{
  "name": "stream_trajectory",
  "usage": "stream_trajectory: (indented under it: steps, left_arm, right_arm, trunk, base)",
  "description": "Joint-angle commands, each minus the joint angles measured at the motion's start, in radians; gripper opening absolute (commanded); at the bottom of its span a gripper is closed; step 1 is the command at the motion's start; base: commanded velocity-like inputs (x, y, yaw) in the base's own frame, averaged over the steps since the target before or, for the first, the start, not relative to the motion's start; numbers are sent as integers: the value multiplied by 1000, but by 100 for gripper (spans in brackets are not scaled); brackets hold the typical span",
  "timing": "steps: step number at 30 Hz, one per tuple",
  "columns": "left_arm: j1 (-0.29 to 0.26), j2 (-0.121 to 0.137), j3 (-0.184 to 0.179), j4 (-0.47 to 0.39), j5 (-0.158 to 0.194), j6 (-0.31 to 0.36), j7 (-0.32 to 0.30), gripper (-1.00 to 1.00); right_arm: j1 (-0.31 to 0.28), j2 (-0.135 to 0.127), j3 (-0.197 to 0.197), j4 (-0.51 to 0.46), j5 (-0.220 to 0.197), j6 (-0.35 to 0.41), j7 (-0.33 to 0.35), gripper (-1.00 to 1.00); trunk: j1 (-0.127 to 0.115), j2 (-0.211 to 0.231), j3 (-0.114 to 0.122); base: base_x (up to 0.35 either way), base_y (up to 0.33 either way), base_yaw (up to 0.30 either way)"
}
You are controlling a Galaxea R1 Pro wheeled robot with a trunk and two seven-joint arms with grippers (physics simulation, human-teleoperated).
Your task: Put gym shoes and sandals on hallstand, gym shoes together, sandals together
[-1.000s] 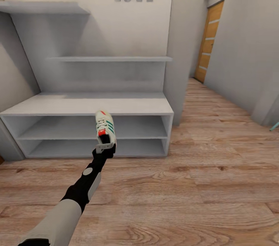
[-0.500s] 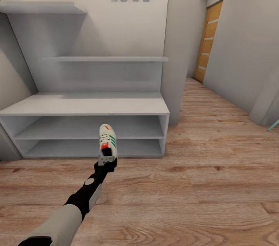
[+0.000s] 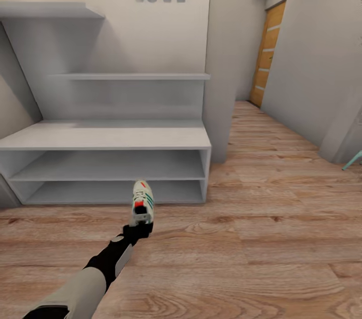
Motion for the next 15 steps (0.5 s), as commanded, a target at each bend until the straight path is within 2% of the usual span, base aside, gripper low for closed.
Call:
stream_trajectory:
  steps: [1,4,6,9,15]
  left_arm:
    - [-1,0,3,-16,1,53,-3,-100]
    - [-1,0,2,-66,-12,110,-3,-100]
    - [-1,0,2,-109,-40,141,-3,-100]
    - [-1,-1,2,-129,-78,153,-3,-100]
    - [-3,-2,3,-135,-94,171,-3,-100]
  right_arm:
    - [0,0,0,0,3,4,-1,-100]
    - [0,0,0,0,3,4,-1,-100]
    - [0,0,0,0,3,4,-1,-100]
    - [0,0,0,0,3,4,-1,-100]
    - [0,0,1,0,3,4,-1,-100]
  trunk:
    - [0,0,-1]
    - [0,0,-1]
    - [0,0,-1]
    - [0,0,-1]
    - [0,0,-1]
  base:
    - [30,-229,0]
    - [17,-137,0]
    - [5,-41,0]
    - [2,-13,0]
    - [0,-2,0]
